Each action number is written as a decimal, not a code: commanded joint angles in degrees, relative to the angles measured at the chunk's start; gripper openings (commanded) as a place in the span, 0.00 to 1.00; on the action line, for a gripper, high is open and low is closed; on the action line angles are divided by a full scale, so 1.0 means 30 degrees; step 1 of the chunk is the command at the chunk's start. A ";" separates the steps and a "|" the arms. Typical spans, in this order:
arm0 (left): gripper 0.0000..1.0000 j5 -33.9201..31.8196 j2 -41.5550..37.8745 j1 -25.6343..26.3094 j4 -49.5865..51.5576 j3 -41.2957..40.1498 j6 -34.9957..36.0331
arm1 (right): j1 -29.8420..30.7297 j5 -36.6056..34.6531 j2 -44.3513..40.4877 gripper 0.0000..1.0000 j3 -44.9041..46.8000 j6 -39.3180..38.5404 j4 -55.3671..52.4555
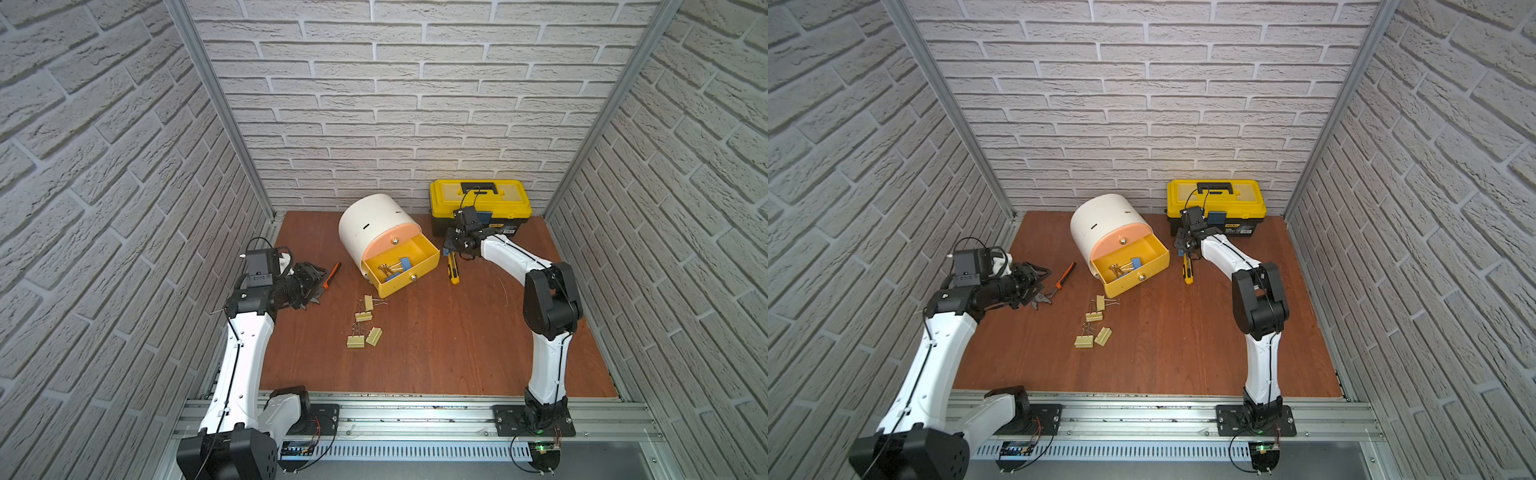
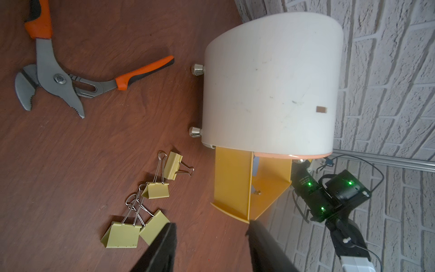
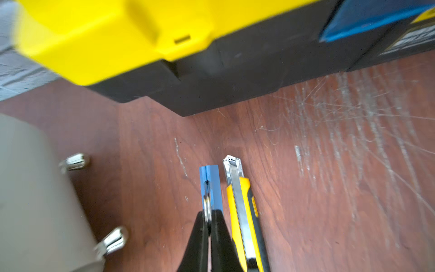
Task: Put the binder clips in the drawer according to color
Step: Pick up the binder clip at the center of the board, then place the binder clip in the drawer.
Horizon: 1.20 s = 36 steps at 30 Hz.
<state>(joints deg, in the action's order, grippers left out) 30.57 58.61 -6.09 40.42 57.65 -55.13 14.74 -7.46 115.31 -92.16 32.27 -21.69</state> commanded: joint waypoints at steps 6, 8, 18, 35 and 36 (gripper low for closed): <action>0.54 -0.1428 -0.0103 0.1984 -0.0249 0.1186 -0.0441 | -0.0202 -0.0017 -0.5340 0.02 0.1650 -0.1503 -0.0514; 0.54 -0.1912 0.0196 0.2888 -0.0455 0.1470 -0.0590 | -0.0270 0.0140 -0.6408 0.02 0.1798 -0.1767 -0.0844; 0.54 -0.4234 0.1168 0.7238 -0.1959 0.1911 -0.1754 | -0.0318 0.5593 -0.9712 0.02 0.1805 -0.0884 -0.1819; 0.54 -0.6950 -0.1681 0.9793 -0.1602 0.0414 -0.3144 | 0.2214 0.9175 -1.0098 0.02 0.3033 0.1804 -0.0572; 0.54 -0.6992 -0.1885 0.9813 -0.1483 0.0362 -0.3180 | 0.2332 0.9117 -0.9901 0.02 0.2889 0.1806 -0.0585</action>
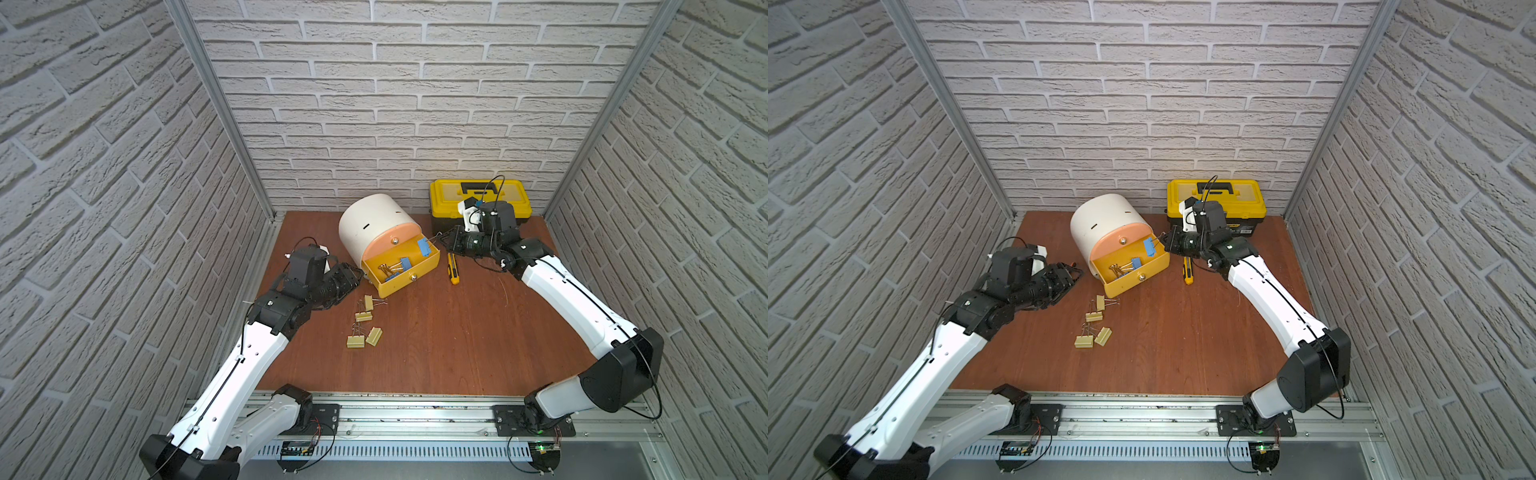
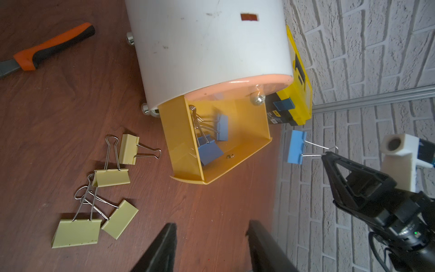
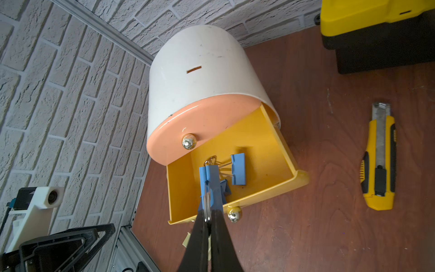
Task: Put the binder clips in the drawer according to color
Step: Place the binder clip in the drawer.
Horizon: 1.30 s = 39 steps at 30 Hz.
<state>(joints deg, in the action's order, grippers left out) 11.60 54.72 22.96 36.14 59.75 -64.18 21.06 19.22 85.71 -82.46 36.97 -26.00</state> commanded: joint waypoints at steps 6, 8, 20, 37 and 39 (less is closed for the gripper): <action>0.54 -0.0875 -0.1222 0.0110 0.0472 -0.0345 -0.0132 | 0.0697 -0.0129 0.1282 0.02 -0.1360 0.0084 0.0771; 0.54 -0.0876 -0.1308 0.0125 0.0552 -0.0360 -0.0139 | 0.0771 -0.0352 0.1691 0.02 -0.1673 -0.0011 0.0699; 0.55 -0.0629 -0.1226 -0.0036 0.0613 -0.0462 -0.0022 | 0.0807 -0.0871 0.3543 0.02 -0.2894 -0.0693 -0.0075; 0.55 -0.0100 -0.0501 -0.0534 0.0024 -0.0484 0.0037 | 0.0831 -0.0733 0.4449 0.41 -0.4296 -0.1514 -0.0613; 0.55 -0.0115 -0.0428 -0.0529 -0.0006 -0.0437 0.0037 | 0.0825 -0.0812 0.4311 0.41 -0.4422 -0.1601 -0.0690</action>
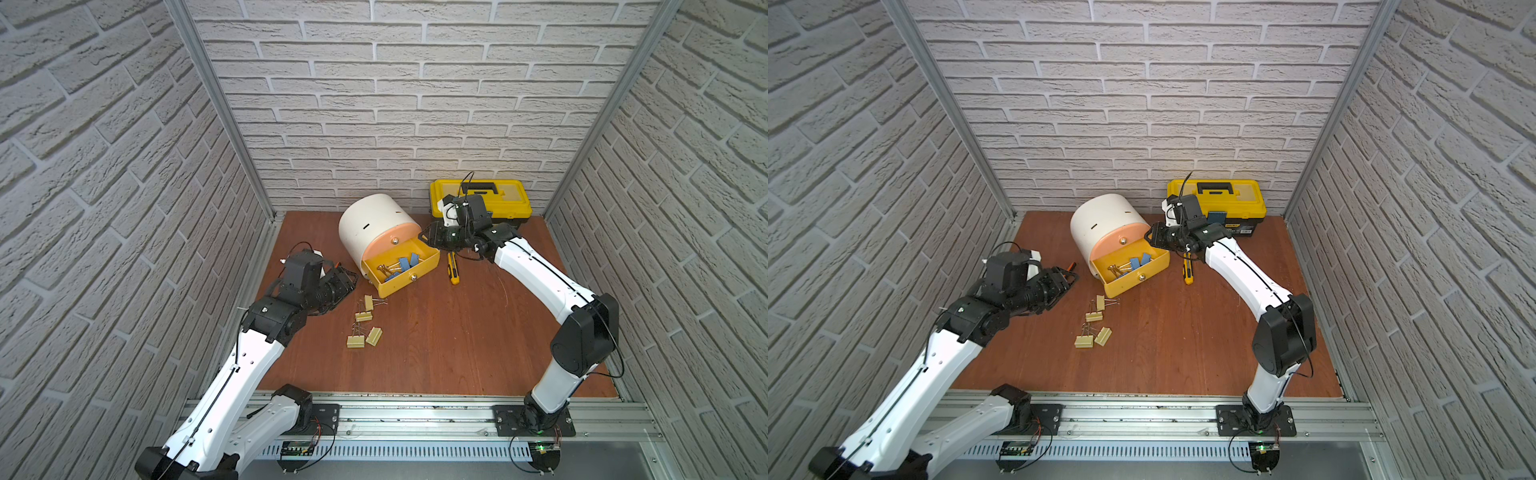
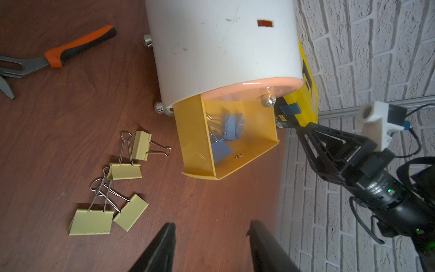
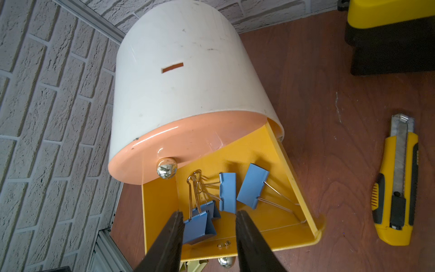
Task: Put the binder clips in the drawer according to color
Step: Place the binder clip in the drawer, then close the drawer in the storage box.
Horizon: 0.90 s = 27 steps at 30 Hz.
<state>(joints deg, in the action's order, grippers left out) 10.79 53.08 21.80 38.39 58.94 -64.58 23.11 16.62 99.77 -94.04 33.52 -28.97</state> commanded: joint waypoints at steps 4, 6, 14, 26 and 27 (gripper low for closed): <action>0.55 0.0170 0.0345 -0.0151 -0.0822 0.0005 0.0210 | 0.0118 0.0010 -0.0697 0.36 -0.0689 -0.0652 0.0110; 0.55 0.0184 0.0456 -0.0168 -0.0815 0.0136 0.0197 | 0.0079 -0.0018 -0.0945 0.33 -0.0603 -0.0770 -0.0045; 0.55 0.0169 0.0724 -0.0149 -0.0596 0.0390 0.0344 | -0.0189 0.0091 -0.2601 0.19 0.1014 -0.1058 -0.0222; 0.53 0.0188 0.0976 0.0256 -0.1053 -0.1270 0.0100 | -0.0282 0.0810 -0.5975 0.02 0.7125 0.0653 0.1623; 0.53 0.0184 0.0998 0.0333 -0.1122 -0.1507 0.0040 | -0.0263 0.0871 -0.6249 0.02 0.7785 0.0932 0.1935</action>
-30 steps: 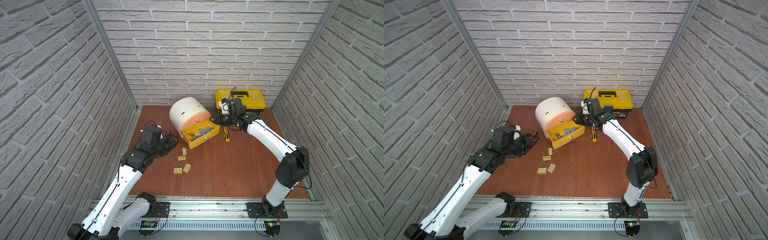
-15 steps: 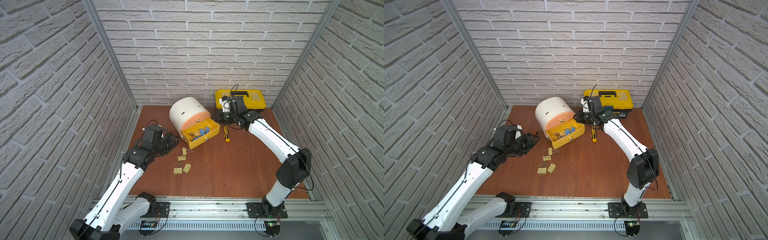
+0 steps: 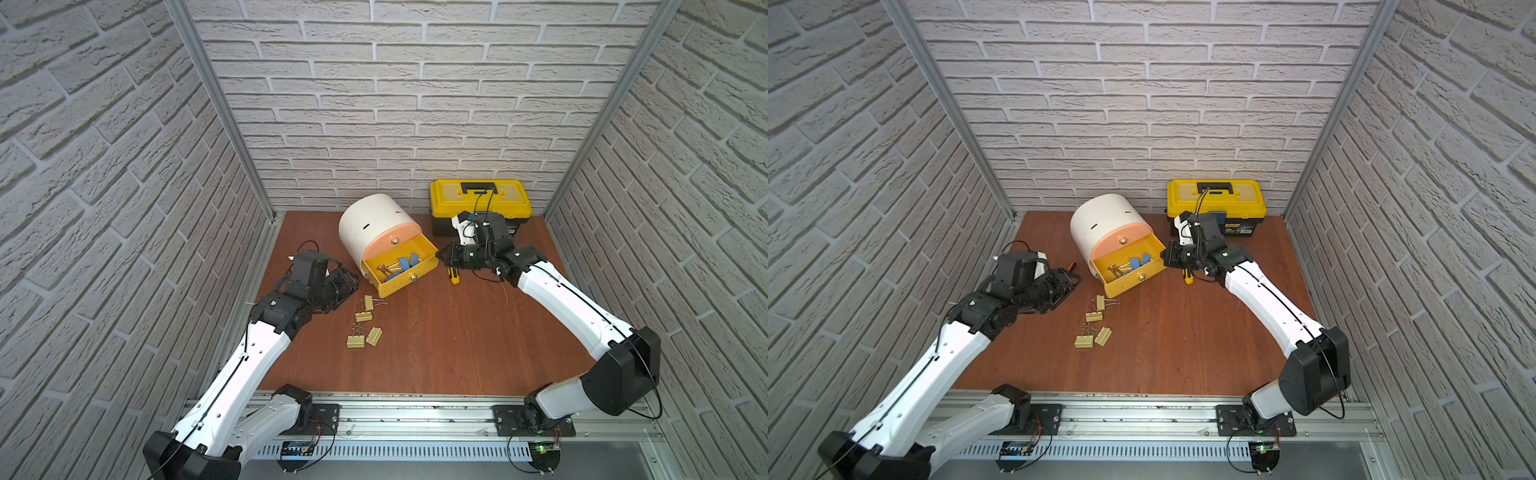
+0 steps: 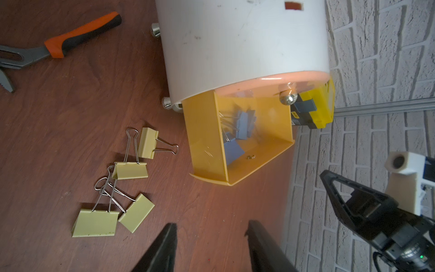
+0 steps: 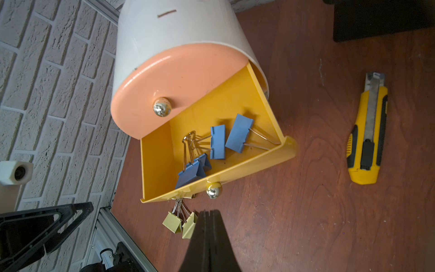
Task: Put the binder clips in the drawer according to color
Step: Close the drawer in the storage box.
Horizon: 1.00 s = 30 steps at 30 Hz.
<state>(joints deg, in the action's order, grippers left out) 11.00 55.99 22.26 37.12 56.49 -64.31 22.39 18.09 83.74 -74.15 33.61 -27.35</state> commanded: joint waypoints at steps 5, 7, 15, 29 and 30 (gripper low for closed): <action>0.51 0.0004 0.0059 0.0726 -0.1355 -0.2050 -0.0452 | 0.0013 0.0901 -0.1958 0.02 0.4022 0.2412 0.3095; 0.51 -0.0101 0.0029 0.1030 -0.1766 -0.2751 -0.0781 | 0.0007 0.1031 -0.2269 0.02 0.5128 0.3074 0.3948; 0.51 -0.0576 0.0281 0.2259 -0.3278 -0.4435 -0.1784 | 0.0057 0.1383 -0.2052 0.02 0.7480 0.4841 0.6457; 0.52 -0.0788 0.1121 0.3036 -0.4768 -0.4903 -0.2323 | 0.0532 0.1455 0.0444 0.02 0.6899 0.6138 0.8659; 0.52 -0.0803 0.1113 0.2982 -0.4772 -0.4881 -0.2343 | 0.0600 0.1419 0.0628 0.02 0.6750 0.6186 0.8722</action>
<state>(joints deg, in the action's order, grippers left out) 9.61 59.18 30.94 25.06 42.35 -70.83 23.40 22.09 84.77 -51.90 50.83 -5.08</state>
